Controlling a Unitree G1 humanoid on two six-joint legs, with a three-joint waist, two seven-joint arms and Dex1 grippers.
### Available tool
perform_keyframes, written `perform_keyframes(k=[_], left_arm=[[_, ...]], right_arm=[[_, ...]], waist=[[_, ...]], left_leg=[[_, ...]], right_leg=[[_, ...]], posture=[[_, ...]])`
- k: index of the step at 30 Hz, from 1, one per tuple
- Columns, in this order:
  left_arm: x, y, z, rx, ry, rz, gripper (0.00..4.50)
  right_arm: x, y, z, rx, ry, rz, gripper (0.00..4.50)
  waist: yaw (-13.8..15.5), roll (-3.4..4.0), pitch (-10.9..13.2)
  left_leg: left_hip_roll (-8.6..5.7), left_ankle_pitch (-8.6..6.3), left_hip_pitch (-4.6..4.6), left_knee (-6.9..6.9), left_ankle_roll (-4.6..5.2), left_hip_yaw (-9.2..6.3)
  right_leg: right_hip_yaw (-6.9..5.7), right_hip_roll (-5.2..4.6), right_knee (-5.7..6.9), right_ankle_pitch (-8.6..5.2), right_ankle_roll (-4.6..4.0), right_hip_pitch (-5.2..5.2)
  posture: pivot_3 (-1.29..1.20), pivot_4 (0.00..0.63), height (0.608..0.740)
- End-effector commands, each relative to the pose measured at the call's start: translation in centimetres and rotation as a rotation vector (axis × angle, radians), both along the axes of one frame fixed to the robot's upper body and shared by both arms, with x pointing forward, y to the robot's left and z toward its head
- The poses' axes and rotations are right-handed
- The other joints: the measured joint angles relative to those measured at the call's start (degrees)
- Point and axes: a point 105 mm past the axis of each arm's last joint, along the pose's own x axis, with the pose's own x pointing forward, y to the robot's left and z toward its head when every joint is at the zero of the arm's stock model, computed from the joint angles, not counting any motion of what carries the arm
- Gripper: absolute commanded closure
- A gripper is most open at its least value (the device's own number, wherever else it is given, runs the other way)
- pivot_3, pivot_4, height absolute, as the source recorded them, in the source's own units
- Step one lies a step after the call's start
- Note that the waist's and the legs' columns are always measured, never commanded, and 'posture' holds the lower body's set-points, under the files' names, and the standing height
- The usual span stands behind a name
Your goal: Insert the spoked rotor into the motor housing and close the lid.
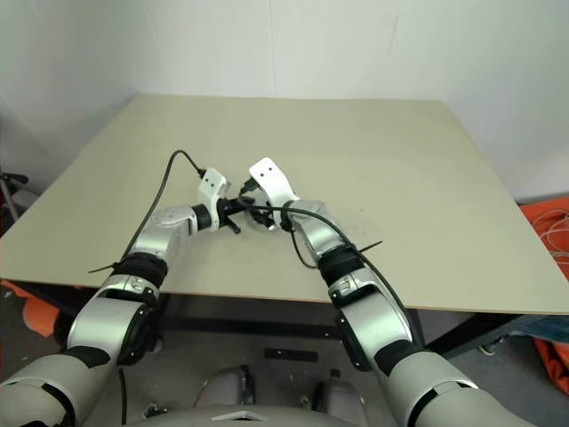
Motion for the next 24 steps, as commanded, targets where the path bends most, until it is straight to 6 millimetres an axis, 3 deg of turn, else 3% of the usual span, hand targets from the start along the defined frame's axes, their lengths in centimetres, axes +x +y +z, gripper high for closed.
perform_keyframes(k=[1,6,7,9,17,24], left_arm=[[-0.6,-0.2,-1.5,0.043,0.055,-0.018,4.48],[-0.7,-0.5,-1.4,0.04,0.052,-0.027,4.48],[-0.7,-0.5,-1.4,0.039,0.052,-0.029,4.5],[-0.7,-0.7,-1.4,0.037,0.051,-0.033,4.5],[-0.8,-0.8,-1.4,0.035,0.05,-0.039,4.5],[-0.8,-1.0,-1.2,0.033,0.041,-0.049,4.5]], right_arm=[[-0.5,-0.1,0.0,-0.01,0.005,0.022,1.39],[-0.9,0.0,0.6,0.01,0.013,0.046,1.39],[-1.0,0.0,0.7,0.013,0.015,0.047,0.65],[-0.9,-0.2,0.7,0.012,0.014,0.04,0.05],[-0.9,-0.5,1.3,0.002,-0.005,0.03,0.02],[-1.5,-1.0,3.3,0.039,-0.037,0.056,0.02]], waist=[[0.05,0.0,0.0],[0.3,0.0,0.0],[0.31,-0.01,0.0],[0.24,0.0,0.0],[0.22,0.0,0.0],[0.34,0.0,0.0]], left_leg=[[0.0,0.0,-0.01,-0.02,0.0,0.0],[-0.04,-0.02,-0.1,-0.11,0.04,0.0],[-0.05,-0.03,-0.1,-0.13,0.06,0.0],[-0.05,-0.04,-0.1,-0.18,0.08,0.0],[-0.04,-0.01,-0.05,-0.22,0.02,-0.01],[-0.05,-0.01,-0.08,-0.22,0.02,-0.01]], right_leg=[[0.0,0.0,-0.04,0.0,0.0,0.0],[-0.01,-0.01,-0.22,0.01,0.01,0.01],[0.0,-0.01,-0.22,0.01,0.02,0.01],[-0.01,-0.01,-0.24,0.01,0.02,0.0],[-0.01,-0.01,-0.23,0.01,0.02,0.01],[-0.02,-0.01,-0.23,0.01,0.02,0.0]], posture=[[0.0,0.0,0.74],[0.0,0.0,0.74],[0.0,0.0,0.74],[0.0,0.0,0.74],[0.0,0.0,0.74],[0.0,0.0,0.74]])
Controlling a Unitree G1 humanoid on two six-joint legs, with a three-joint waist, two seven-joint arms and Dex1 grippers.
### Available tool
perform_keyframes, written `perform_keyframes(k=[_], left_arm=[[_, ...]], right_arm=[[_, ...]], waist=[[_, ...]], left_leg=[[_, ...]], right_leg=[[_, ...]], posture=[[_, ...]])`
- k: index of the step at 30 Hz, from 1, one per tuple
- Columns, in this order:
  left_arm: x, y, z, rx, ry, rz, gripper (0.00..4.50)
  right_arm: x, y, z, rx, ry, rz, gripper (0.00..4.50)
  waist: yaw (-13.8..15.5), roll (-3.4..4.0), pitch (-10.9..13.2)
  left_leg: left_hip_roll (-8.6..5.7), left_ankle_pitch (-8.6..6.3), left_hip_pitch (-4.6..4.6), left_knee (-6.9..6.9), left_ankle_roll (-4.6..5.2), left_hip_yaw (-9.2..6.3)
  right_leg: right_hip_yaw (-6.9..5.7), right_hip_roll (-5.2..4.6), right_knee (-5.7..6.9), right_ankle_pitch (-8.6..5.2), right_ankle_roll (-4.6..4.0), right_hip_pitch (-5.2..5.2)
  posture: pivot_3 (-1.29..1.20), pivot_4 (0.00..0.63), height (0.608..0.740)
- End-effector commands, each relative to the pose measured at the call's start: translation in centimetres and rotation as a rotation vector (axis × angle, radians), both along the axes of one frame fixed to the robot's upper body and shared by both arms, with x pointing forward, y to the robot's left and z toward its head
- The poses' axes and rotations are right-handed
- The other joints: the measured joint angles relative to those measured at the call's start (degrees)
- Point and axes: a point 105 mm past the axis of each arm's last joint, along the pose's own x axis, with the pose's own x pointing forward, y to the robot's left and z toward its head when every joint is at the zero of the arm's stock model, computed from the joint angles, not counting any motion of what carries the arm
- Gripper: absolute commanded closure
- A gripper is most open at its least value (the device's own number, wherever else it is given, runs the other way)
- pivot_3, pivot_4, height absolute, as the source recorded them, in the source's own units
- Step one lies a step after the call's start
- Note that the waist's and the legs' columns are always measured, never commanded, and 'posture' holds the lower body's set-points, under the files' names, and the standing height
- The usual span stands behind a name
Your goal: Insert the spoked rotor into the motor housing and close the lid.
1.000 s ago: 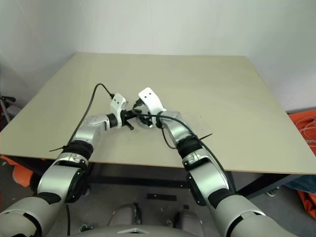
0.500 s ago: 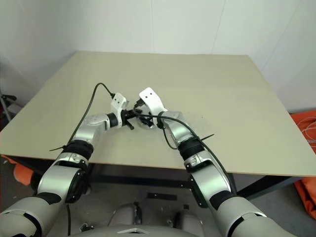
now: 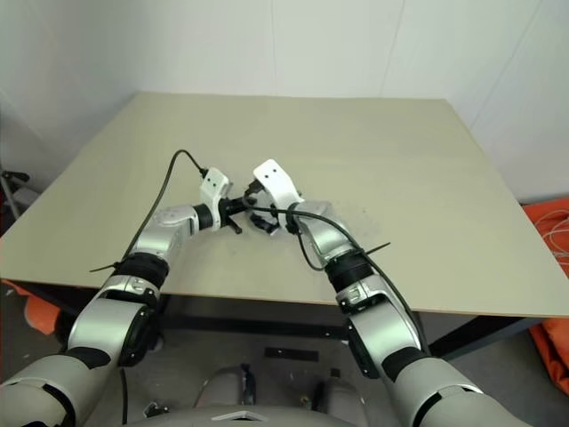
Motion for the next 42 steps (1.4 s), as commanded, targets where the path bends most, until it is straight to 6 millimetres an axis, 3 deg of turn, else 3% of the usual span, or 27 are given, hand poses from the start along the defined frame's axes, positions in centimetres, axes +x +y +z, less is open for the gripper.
perform_keyframes(k=[1,9,12,16,23,42], left_arm=[[-0.6,-0.5,-1.3,0.028,0.045,-0.032,4.5],[-0.6,-0.7,-1.2,0.027,0.04,-0.039,4.5],[-0.5,-0.8,-1.1,0.026,0.038,-0.04,4.5],[-0.4,-0.9,-1.0,0.025,0.036,-0.042,4.5],[-0.5,-1.1,-1.1,0.022,0.037,-0.049,4.5],[-0.5,-1.0,-1.0,0.029,0.035,-0.048,4.5]], right_arm=[[-0.4,0.1,3.0,0.049,-0.072,0.037,0.02],[-1.4,-2.1,6.7,0.123,-0.103,0.023,0.02],[-1.1,-3.1,7.0,0.265,0.031,-0.092,0.02],[-0.7,-4.5,5.8,0.528,0.375,-0.313,0.02],[-1.3,-3.9,4.8,0.691,0.64,-0.405,0.02],[-1.6,-2.4,2.0,0.88,0.927,-0.48,0.02]], waist=[[0.03,0.0,0.0],[0.2,0.0,0.0],[0.22,0.0,0.0],[0.34,0.01,0.0],[1.14,0.01,0.0],[1.25,0.05,0.0]], left_leg=[[0.0,0.0,0.0,0.0,0.0,0.0],[0.0,0.0,0.02,0.0,0.0,-0.01],[0.0,0.0,0.05,0.0,0.0,-0.01],[0.01,0.03,0.04,0.0,-0.03,-0.01],[0.0,0.04,0.04,-0.01,-0.07,-0.01],[-0.02,0.12,0.06,-0.13,-0.22,0.0]], right_leg=[[0.0,0.0,0.0,0.0,0.0,0.0],[0.0,0.0,0.0,0.01,0.02,0.01],[0.0,0.0,0.01,0.0,0.02,0.03],[0.0,0.0,0.04,0.0,0.0,0.0],[0.0,0.0,0.03,0.0,0.01,-0.03],[0.0,0.01,0.03,0.12,0.23,-0.06]], posture=[[0.0,0.0,0.74],[0.0,0.0,0.74],[0.0,0.0,0.74],[0.0,0.0,0.74],[0.0,0.0,0.74],[0.0,0.0,0.74]])
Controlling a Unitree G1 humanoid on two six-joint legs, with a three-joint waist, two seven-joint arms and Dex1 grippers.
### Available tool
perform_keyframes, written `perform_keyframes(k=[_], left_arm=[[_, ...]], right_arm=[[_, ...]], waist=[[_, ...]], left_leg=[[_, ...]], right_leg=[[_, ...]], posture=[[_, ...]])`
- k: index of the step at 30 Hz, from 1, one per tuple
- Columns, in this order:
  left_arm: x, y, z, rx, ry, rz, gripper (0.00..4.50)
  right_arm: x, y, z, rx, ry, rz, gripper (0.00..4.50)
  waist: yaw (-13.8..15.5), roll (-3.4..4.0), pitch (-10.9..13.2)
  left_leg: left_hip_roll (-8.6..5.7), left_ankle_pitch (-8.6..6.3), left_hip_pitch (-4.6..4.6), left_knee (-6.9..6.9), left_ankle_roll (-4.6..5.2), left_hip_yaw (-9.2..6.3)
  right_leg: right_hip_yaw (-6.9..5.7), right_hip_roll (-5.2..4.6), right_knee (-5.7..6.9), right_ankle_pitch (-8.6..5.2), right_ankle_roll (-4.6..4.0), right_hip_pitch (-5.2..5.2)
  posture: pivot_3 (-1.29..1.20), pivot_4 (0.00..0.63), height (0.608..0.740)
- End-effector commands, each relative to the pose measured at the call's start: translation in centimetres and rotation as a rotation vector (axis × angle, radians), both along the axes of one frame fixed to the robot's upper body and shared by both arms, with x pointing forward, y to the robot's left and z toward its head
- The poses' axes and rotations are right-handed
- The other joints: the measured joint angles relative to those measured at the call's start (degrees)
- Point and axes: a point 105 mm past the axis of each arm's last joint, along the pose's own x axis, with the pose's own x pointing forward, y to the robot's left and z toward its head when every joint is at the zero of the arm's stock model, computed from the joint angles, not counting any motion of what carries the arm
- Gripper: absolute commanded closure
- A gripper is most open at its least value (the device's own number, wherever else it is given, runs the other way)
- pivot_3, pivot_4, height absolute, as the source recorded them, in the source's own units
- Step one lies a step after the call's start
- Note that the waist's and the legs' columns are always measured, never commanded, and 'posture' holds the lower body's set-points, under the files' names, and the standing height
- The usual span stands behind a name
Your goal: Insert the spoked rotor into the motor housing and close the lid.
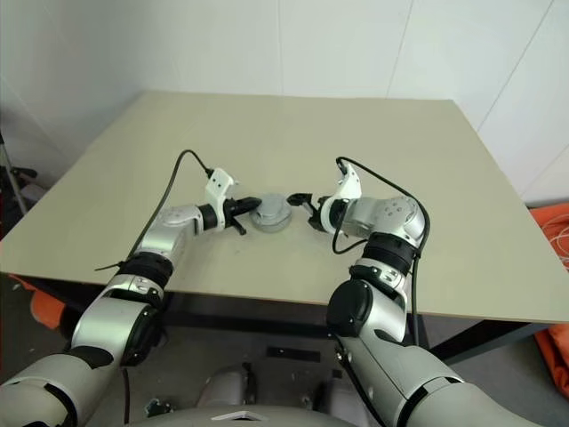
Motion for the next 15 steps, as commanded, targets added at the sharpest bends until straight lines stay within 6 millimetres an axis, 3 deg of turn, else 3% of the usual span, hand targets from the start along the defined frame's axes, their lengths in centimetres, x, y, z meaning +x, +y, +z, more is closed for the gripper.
perform_keyframes(k=[1,15], left_arm=[[-0.3,0.0,-1.0,0.037,0.035,-0.015,4.5],[-0.4,0.2,-1.1,0.04,0.037,-0.011,4.5]], right_arm=[[-0.2,5.0,1.6,0.132,-0.022,0.091,0.02],[-0.3,7.9,0.6,0.241,0.04,0.094,0.02]], waist=[[0.0,0.0,0.0],[-0.05,0.03,0.0]], left_leg=[[0.0,0.0,0.0,0.0,0.0,0.0],[0.01,0.0,0.0,-0.01,0.0,0.02]], right_leg=[[0.0,0.0,0.0,0.0,0.0,0.0],[0.0,0.0,0.0,-0.03,-0.05,-0.02]], posture=[[0.0,0.0,0.74],[0.0,0.0,0.74]])
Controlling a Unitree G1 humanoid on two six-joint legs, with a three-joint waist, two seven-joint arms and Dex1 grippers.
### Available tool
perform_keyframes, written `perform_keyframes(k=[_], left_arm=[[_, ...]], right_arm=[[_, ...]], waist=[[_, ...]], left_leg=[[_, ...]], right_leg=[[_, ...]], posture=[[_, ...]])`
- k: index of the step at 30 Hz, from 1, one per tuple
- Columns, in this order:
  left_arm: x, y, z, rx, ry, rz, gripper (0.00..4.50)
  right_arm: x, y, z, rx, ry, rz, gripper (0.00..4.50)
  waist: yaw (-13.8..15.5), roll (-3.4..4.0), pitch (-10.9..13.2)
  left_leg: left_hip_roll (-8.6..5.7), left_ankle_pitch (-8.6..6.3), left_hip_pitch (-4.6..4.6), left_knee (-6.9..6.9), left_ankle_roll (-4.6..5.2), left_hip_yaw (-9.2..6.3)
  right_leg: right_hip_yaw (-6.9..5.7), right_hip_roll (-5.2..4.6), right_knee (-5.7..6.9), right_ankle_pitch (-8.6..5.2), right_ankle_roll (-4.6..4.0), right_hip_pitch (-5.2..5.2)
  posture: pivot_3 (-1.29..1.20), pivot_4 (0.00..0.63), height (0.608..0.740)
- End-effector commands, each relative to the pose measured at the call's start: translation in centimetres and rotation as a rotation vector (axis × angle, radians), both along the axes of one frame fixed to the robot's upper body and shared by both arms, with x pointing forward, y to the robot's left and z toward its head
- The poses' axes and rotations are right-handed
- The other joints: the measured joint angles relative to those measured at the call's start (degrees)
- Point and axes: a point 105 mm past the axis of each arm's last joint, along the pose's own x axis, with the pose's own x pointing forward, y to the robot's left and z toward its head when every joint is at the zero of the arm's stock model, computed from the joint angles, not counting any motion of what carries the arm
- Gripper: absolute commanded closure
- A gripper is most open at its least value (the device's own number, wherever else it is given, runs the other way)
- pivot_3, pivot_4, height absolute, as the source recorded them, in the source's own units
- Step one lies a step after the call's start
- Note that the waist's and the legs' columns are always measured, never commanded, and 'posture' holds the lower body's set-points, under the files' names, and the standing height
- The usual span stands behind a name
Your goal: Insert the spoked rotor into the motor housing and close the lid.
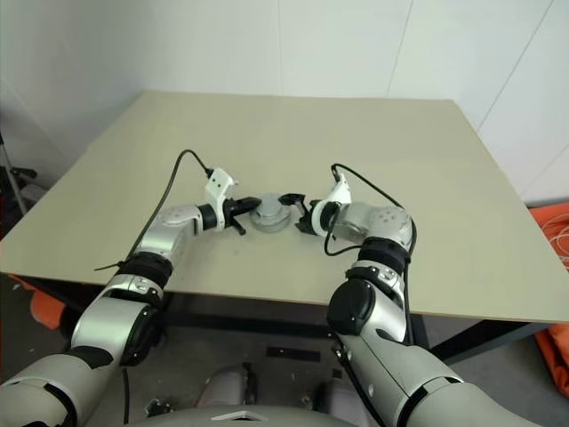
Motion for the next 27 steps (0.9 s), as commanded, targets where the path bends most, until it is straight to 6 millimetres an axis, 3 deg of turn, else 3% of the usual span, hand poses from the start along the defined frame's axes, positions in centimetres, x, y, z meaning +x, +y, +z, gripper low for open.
perform_keyframes(k=[1,14,21,27], left_arm=[[-0.3,0.1,-1.1,0.037,0.037,-0.008,4.5],[-0.3,0.2,-1.1,0.039,0.035,-0.005,4.5],[-0.3,0.3,-1.0,0.041,0.033,-0.004,4.5],[-0.3,0.3,-1.0,0.043,0.034,-0.003,4.5]], right_arm=[[-0.9,6.2,1.4,0.108,-0.018,0.114,0.02],[-0.9,7.4,0.0,0.119,0.018,0.114,0.02],[-0.6,7.5,0.3,0.187,0.002,0.1,0.02],[-0.6,7.5,1.4,0.239,-0.04,0.121,1.93]], waist=[[-0.01,0.0,0.0],[-0.22,0.01,0.0],[-0.62,0.01,0.0],[-1.06,0.02,0.01]], left_leg=[[0.0,0.0,0.0,0.0,0.0,0.0],[0.01,0.0,0.01,-0.01,-0.01,0.01],[0.05,0.11,0.06,-0.02,-0.18,0.05],[0.05,0.14,0.03,-0.1,-0.22,0.08]], right_leg=[[0.0,0.0,0.0,-0.03,-0.05,0.0],[0.0,0.0,0.0,-0.06,-0.1,0.0],[0.0,0.01,0.02,-0.09,-0.16,-0.02],[0.0,0.02,0.02,-0.09,-0.18,-0.08]], posture=[[0.0,0.0,0.74],[0.0,0.0,0.74],[0.0,0.0,0.74],[0.0,0.0,0.74]])
